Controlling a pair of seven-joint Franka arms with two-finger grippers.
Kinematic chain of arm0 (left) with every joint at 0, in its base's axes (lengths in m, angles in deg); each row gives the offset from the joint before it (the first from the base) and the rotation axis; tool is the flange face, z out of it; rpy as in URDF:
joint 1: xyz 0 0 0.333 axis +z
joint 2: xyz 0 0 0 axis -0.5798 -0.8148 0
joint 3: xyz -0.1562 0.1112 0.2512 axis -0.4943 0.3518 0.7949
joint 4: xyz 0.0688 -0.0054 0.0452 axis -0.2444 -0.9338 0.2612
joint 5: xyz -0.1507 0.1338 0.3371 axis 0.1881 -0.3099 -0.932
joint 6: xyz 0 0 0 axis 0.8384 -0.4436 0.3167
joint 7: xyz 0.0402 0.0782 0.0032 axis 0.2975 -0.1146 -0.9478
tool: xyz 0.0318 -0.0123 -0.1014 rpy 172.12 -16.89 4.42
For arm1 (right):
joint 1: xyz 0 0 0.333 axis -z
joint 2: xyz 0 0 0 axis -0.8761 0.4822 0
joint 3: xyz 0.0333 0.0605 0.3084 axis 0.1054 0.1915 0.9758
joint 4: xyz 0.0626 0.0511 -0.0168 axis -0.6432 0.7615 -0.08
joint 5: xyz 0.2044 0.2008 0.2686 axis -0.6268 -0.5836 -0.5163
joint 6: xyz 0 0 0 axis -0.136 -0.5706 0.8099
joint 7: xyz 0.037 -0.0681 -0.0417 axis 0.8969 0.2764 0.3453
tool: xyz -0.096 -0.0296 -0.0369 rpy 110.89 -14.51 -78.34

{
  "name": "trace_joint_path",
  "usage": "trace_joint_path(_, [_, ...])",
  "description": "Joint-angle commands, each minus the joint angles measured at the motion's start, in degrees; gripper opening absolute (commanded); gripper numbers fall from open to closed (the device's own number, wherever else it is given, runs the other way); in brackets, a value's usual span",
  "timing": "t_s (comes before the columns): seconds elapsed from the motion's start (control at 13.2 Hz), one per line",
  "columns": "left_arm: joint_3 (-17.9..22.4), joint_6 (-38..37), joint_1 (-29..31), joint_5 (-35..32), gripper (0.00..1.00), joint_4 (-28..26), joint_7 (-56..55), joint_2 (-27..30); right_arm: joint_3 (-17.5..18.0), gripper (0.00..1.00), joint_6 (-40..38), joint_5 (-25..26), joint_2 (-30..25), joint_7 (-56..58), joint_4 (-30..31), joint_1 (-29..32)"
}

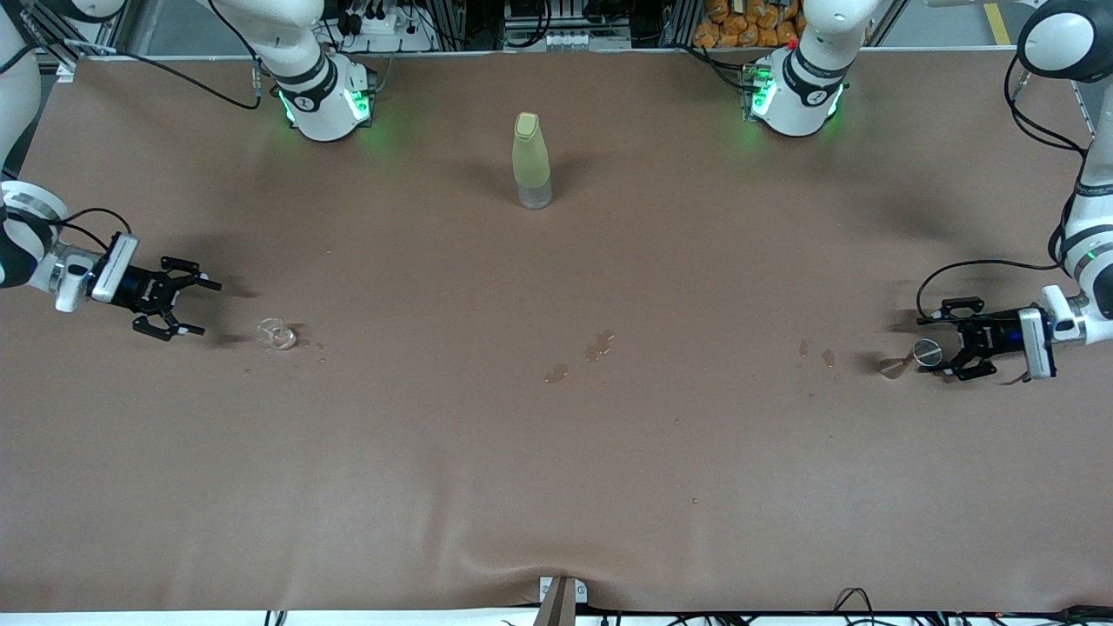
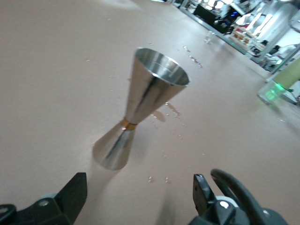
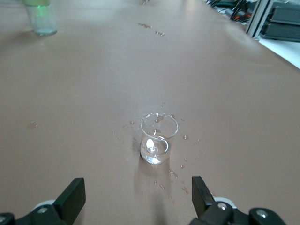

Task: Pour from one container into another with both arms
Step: 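Lower the right gripper to the beaker while the left gripper reaches the jigger, then grasp the beaker with the right gripper while the left gripper grasps the jigger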

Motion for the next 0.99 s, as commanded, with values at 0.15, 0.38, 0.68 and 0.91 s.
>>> trace_joint_path(0.15, [-0.25, -2.48, 0.07, 2.23, 1.0, 1.02, 4.68, -1.61, 0.42, 1.0, -4.8, -8.29, 6.67, 14.54, -1.25, 2.34])
trace_joint_path(0.38, [-2.17, -3.0, 0.68, 2.23, 1.0, 1.2, 7.12, -1.17, 0.51, 1.0, -7.0, -11.2, 9.57, 16.93, -1.69, 2.7])
trace_joint_path(0.68, [-3.06, -5.03, 0.69, 5.39, 1.0, 2.25, 13.37, -1.43, 0.6, 1.0, -9.55, -13.58, 13.44, 19.92, -3.71, 2.61])
trace_joint_path(0.91, [-2.97, -5.03, 0.25, 6.53, 1.0, 2.25, 18.02, -1.79, 0.86, 1.0, -10.26, -14.8, 15.55, 20.27, -4.59, 2.35])
